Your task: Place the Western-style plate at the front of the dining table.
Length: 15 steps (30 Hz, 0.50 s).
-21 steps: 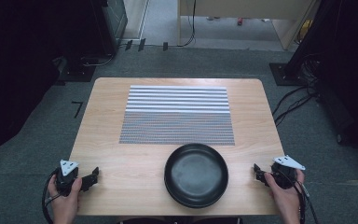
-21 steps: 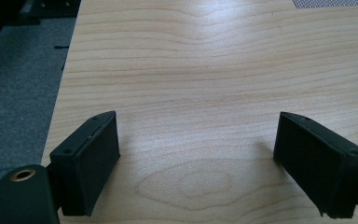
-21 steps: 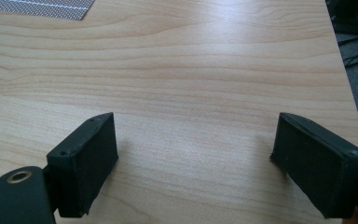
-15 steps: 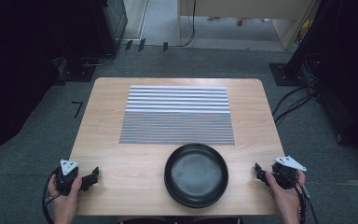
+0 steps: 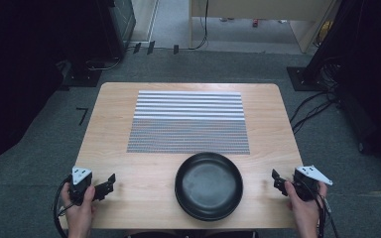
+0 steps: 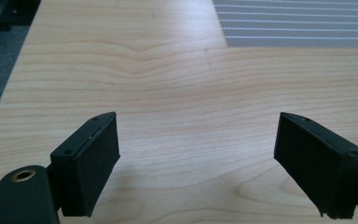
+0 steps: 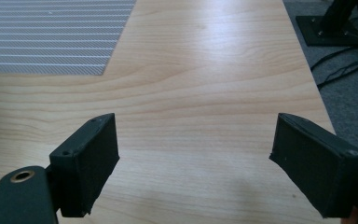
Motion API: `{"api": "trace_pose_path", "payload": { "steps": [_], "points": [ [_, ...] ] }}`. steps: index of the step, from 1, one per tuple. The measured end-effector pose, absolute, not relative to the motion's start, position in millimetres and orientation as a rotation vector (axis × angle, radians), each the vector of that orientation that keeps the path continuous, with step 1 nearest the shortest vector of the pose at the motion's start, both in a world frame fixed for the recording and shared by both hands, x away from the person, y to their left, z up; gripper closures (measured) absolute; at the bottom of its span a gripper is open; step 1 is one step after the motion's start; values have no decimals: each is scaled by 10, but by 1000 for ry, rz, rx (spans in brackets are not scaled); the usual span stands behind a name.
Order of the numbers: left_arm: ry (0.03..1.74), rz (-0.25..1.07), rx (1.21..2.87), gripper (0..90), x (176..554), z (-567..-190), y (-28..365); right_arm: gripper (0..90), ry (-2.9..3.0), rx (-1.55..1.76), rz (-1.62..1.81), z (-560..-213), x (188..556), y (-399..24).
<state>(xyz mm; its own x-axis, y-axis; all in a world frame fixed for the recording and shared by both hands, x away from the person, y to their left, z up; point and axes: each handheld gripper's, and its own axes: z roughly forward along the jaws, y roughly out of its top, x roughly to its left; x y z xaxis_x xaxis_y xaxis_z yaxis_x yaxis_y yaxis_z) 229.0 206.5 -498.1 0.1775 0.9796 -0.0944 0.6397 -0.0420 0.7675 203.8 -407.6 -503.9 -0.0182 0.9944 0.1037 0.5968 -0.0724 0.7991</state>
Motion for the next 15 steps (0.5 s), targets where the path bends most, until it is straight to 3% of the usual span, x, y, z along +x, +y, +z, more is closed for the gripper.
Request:
{"api": "trace_pose_path", "payload": {
  "steps": [5,9,15],
  "points": [
    [1501,589,1762,139,2278,-4947,1915,141,1670,1706,977,-4994,2028,-4003],
    [1471,493,1724,139,2271,-4912,1818,148,1668,1693,1024,-4948,2010,-3942],
    [1426,483,1745,139,2246,-4871,1647,148,1678,1679,1069,-4898,1987,-3860]
  ]
}}
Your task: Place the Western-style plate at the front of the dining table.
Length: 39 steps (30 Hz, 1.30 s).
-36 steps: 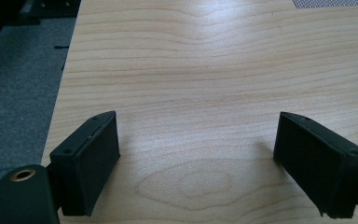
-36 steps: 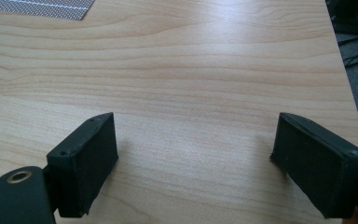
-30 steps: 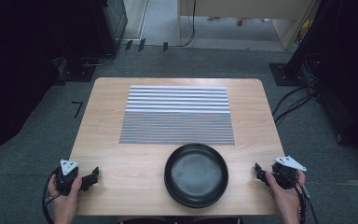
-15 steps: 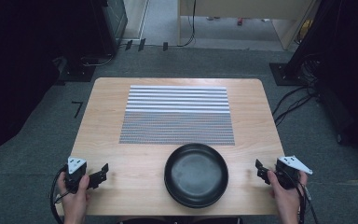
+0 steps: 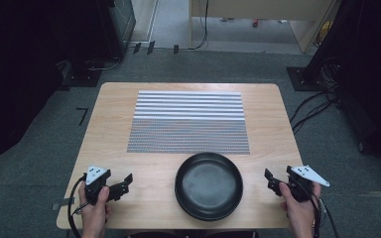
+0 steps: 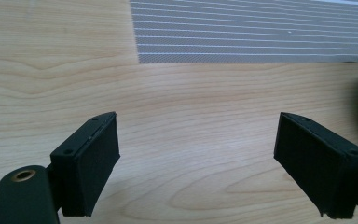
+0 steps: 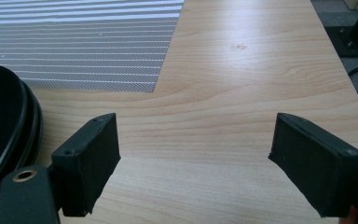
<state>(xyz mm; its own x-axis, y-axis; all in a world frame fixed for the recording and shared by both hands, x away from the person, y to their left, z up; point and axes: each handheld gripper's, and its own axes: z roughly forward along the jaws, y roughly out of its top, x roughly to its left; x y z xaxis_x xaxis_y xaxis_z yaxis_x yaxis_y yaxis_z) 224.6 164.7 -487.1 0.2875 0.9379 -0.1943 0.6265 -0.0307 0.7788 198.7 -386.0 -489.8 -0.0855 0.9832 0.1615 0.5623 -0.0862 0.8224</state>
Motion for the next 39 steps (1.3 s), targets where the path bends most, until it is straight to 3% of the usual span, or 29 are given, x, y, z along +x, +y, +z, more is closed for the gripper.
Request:
{"api": "trace_pose_path", "payload": {
  "steps": [30,37,39],
  "points": [
    [1305,391,1776,138,2136,-4831,977,203,1708,1618,1165,-4796,1963,-3411],
    [1275,365,1779,138,2113,-4829,852,251,1716,1583,1163,-4789,1960,-3309],
    [1269,355,1779,138,2109,-4831,818,311,1721,1564,1177,-4783,1947,-3275]
  ]
}}
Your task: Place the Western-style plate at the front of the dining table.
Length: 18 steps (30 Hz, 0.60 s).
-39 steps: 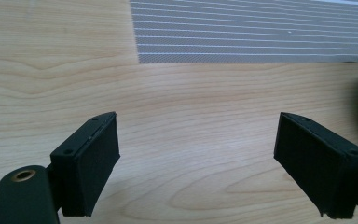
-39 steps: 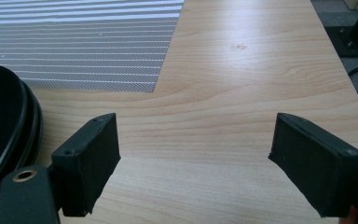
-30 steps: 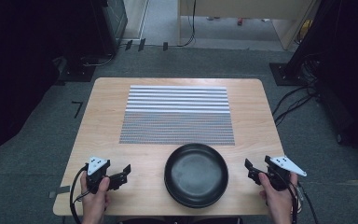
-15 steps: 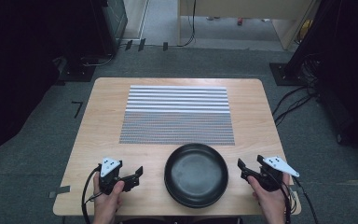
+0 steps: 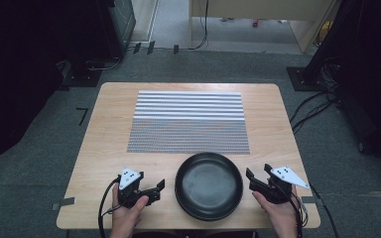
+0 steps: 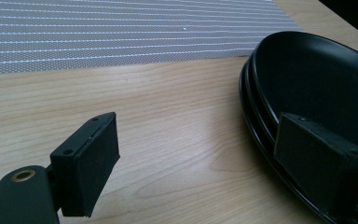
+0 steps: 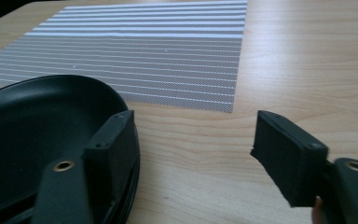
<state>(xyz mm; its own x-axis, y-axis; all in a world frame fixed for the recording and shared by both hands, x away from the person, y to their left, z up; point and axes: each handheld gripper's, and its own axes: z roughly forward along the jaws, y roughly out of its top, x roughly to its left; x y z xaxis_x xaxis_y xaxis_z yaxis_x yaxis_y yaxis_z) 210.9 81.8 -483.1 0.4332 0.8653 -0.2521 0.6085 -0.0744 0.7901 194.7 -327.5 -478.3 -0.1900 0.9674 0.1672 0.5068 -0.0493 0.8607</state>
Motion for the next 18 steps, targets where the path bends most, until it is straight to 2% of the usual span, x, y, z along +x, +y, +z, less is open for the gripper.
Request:
{"api": "trace_pose_path", "payload": {
  "steps": [2,3,4,5,7,9,18],
  "points": [
    [1265,352,1781,138,2107,-4832,804,332,1722,1559,1182,-4782,1944,-3270],
    [1261,348,1784,139,2103,-4833,783,385,1720,1560,1207,-4781,1936,-3263],
    [1261,348,1784,138,2103,-4833,783,385,1720,1560,1207,-4781,1936,-3263],
    [1257,339,1785,139,2100,-4835,758,428,1717,1580,1251,-4788,1929,-3267],
    [1254,336,1786,139,2096,-4835,745,446,1715,1586,1267,-4794,1928,-3268],
    [1241,329,1791,139,2086,-4835,701,500,1709,1604,1300,-4811,1916,-3259],
    [1214,289,1812,139,2061,-4862,566,590,1794,1682,1336,-4828,1926,-3203]
  ]
}}
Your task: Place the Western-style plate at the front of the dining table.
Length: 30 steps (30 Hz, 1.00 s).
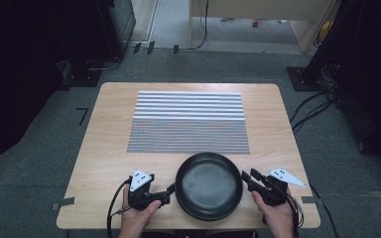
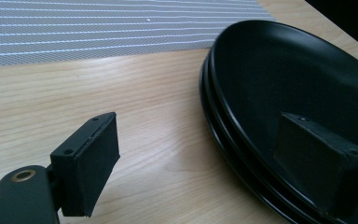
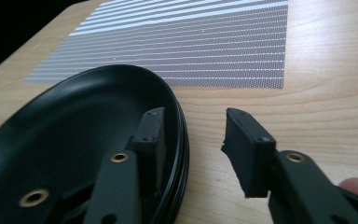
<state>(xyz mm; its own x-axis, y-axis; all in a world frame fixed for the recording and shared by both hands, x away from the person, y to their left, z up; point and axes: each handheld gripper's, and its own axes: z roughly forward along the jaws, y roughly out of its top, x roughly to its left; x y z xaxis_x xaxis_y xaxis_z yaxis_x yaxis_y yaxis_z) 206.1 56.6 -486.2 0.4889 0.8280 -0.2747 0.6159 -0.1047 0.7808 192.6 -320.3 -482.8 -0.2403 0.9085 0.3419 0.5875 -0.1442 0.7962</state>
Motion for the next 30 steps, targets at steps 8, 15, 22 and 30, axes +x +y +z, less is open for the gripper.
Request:
{"api": "trace_pose_path", "payload": {
  "steps": [8,15,22,30],
  "points": [
    [1204,251,1826,170,2051,-4900,477,731,1791,1769,1443,-4864,1942,-3235],
    [1197,223,1831,294,2036,-4928,414,771,1768,1841,1435,-4903,1962,-3224],
    [1173,200,1865,481,2015,-4958,356,820,1783,1861,1413,-4918,1976,-3183],
    [1147,150,1860,620,2014,-4957,353,859,1778,1942,1432,-4926,1990,-3183]
  ]
}}
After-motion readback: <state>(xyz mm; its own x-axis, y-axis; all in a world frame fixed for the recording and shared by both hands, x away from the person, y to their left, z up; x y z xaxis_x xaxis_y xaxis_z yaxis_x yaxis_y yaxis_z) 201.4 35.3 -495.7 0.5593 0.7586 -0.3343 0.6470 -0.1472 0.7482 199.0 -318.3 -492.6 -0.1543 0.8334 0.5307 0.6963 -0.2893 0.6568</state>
